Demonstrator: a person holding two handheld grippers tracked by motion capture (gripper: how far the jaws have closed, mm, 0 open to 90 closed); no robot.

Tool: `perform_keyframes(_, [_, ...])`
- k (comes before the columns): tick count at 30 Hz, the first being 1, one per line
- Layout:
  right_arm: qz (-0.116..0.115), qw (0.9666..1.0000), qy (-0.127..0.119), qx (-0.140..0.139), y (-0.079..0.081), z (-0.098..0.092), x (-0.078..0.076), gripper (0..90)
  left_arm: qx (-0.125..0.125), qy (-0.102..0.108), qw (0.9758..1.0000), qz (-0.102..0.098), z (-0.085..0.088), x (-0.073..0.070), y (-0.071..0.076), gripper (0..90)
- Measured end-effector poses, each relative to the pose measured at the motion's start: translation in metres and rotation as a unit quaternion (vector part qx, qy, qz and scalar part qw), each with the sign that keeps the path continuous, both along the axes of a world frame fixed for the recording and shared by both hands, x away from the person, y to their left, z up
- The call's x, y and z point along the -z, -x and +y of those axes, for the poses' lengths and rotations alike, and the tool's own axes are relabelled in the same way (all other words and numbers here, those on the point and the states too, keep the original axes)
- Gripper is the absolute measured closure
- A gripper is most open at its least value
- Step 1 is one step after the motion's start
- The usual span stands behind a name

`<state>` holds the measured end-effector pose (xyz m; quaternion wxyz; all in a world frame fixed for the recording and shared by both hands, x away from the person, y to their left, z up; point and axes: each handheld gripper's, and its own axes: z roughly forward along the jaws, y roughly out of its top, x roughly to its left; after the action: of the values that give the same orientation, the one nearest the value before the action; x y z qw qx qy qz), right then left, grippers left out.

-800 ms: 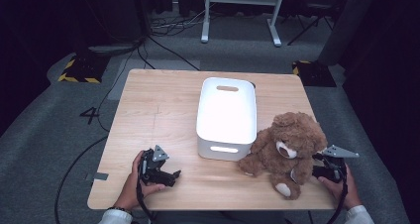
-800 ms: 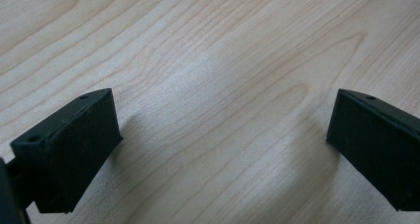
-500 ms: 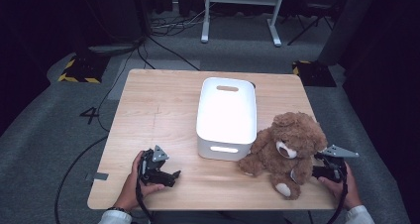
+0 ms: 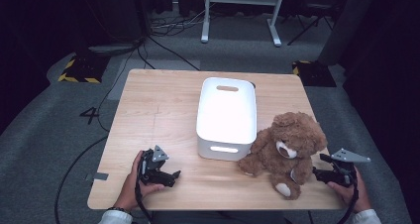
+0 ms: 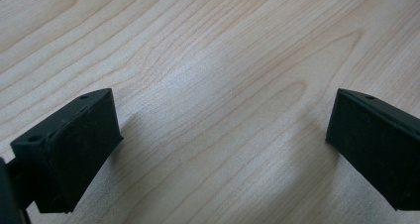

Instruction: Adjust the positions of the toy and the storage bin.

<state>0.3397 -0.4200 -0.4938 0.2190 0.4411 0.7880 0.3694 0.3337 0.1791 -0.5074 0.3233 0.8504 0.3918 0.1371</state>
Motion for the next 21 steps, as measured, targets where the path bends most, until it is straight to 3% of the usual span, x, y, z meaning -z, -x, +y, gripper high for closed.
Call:
perform_keyframes(4, [-0.012, 0.9998, -0.014, -0.002, 0.004, -0.004, -0.009, 24.1, 0.002, 0.000, 1.0000, -0.001, 0.000, 0.000, 0.000, 0.2])
perform_keyframes(21, [-0.043, 0.9989, -0.014, -0.006, 0.011, -0.009, -0.037, 23.6, 0.002, 0.000, 1.0000, -0.001, 0.000, 0.000, 0.000, 0.2])
